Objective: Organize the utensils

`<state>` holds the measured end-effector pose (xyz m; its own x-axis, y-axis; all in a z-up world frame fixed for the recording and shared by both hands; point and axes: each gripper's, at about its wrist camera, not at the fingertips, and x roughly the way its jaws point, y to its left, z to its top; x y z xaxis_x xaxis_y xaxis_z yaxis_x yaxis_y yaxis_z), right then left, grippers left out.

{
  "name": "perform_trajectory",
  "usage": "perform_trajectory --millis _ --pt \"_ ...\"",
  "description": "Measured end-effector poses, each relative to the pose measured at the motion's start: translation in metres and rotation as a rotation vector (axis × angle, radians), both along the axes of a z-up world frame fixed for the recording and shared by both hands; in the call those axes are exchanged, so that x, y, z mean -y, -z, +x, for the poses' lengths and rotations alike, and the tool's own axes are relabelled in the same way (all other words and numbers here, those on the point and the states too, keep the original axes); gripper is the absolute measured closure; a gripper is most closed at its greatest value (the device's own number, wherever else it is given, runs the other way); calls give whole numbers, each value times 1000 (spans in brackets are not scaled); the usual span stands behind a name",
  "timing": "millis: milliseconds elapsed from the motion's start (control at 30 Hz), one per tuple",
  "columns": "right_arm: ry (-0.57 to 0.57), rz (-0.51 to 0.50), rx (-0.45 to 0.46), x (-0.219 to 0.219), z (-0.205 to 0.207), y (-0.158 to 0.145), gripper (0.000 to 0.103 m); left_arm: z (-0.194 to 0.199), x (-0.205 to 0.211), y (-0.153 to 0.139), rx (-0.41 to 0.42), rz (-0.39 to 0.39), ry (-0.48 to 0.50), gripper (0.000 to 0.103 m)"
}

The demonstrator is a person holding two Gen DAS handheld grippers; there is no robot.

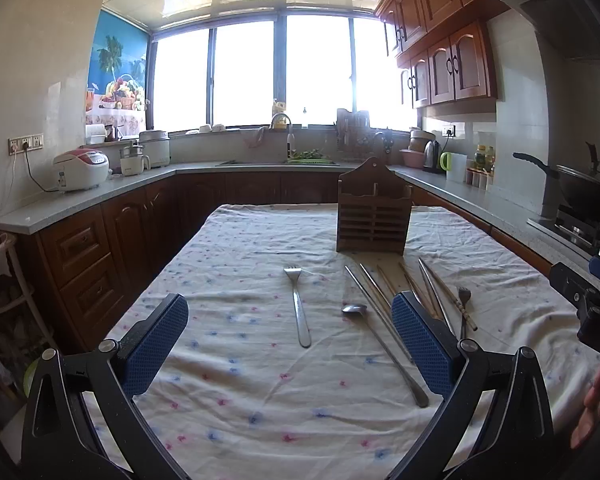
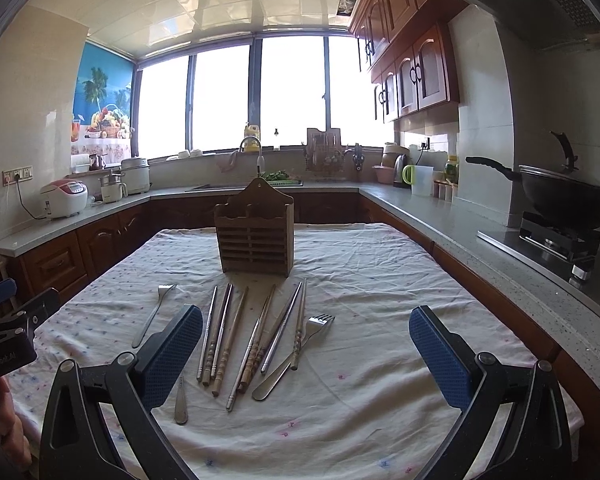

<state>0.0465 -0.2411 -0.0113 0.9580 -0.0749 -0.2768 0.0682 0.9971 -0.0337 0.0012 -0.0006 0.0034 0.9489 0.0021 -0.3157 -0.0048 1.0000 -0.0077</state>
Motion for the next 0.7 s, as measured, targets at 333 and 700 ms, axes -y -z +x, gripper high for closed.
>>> perform_trajectory --millis 333,700 --pt "-3 4 -4 0 1 1 0 3 0 1 -4 -2 4 0" --pt "-1 14 -26 2 6 5 0 11 0 3 -39 -18 26 0"
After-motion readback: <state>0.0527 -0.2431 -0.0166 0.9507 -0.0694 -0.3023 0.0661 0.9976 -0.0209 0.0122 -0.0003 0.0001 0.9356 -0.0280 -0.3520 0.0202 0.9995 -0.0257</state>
